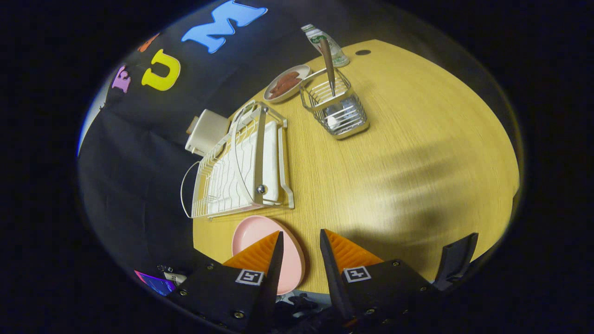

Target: Take the plate from the dish rack, then take the spoon from the basket and place it into the plate.

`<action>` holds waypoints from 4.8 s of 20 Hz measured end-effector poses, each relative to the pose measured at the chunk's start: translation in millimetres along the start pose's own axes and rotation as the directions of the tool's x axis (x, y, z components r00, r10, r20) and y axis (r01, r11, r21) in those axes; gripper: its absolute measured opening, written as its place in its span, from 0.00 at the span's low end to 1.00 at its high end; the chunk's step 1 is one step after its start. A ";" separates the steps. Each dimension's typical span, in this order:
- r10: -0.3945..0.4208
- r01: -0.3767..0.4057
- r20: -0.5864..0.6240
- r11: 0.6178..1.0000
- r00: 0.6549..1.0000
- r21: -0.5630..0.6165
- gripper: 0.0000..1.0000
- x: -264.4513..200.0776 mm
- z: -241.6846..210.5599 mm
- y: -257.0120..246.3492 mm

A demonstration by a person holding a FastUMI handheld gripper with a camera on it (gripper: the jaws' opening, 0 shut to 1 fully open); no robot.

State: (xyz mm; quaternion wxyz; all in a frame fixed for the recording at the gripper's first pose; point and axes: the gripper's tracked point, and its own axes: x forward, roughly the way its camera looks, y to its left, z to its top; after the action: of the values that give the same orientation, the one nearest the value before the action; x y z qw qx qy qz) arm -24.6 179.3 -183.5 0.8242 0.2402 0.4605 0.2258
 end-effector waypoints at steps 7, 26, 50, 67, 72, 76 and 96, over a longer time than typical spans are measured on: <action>-0.064 0.088 0.312 0.994 0.948 -0.062 0.48 -36.6 88.2 1.3; -0.210 0.184 0.431 0.978 0.878 0.103 0.48 43.2 260.6 -47.5; -0.175 0.261 0.508 0.960 0.843 -0.101 0.04 -1.6 293.5 -10.4; 0.182 0.016 0.419 0.904 0.890 -0.428 0.05 -39.4 129.2 185.2; 0.184 0.031 0.379 0.867 0.907 -0.497 0.05 -6.7 46.6 202.2; 0.139 0.071 0.376 0.867 0.916 -0.493 0.05 24.4 -6.6 193.3; 0.115 0.177 0.510 0.855 0.853 -0.488 0.15 37.0 -53.4 180.1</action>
State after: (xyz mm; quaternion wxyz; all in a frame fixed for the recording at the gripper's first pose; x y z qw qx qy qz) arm -80.6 352.2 -123.3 0.9548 0.0537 0.1455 0.2538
